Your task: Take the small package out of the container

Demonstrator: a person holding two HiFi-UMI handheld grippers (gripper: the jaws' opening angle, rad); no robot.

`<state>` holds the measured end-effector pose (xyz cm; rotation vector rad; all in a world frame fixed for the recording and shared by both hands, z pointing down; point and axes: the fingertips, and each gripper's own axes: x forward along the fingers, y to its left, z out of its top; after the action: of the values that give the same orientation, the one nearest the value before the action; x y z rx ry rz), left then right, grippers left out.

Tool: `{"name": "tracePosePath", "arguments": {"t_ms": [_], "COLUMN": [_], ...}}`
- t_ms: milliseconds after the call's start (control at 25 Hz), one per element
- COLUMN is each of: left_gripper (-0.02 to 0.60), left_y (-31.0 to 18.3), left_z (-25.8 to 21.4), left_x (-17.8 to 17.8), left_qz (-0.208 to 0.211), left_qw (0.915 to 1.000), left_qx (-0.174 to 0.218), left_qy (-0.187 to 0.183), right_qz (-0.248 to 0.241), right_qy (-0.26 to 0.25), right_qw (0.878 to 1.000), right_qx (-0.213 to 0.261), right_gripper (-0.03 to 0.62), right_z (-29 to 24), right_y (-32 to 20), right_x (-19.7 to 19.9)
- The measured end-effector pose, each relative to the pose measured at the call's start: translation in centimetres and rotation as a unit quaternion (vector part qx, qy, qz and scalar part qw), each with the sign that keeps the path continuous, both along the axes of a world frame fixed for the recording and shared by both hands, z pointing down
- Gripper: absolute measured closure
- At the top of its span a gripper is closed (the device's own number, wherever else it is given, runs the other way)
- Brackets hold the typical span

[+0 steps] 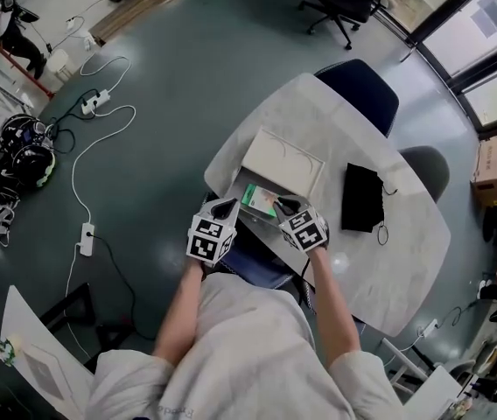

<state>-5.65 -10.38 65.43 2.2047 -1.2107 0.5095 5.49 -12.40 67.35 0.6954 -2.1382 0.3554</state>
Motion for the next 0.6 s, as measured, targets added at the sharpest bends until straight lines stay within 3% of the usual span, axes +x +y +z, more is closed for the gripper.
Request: {"name": "tracePosePath", "arguments": {"t_ms": [360, 600], "left_gripper": [0.528, 0.528], "left_y": [-0.3, -0.1], "left_z": [1.5, 2.6], "left_x": [-0.1, -0.8], "left_qz": [-0.001, -0.005], "left_qw": [0.9998, 0.9993], "left_qx": [-0.022, -0.036], "left_qy": [0.004, 0.002], "right_qz": [-0.103, -0.134], "right_qy": [0.056, 0.099], "right_qw": [0.992, 0.984], "right_qx": [-0.049, -0.063], "right_gripper": [0.52, 0.488], "right_z": [4.4, 6.8], "right_y": [0.3, 0.7], "right_x": [-1.8, -1.5]}}
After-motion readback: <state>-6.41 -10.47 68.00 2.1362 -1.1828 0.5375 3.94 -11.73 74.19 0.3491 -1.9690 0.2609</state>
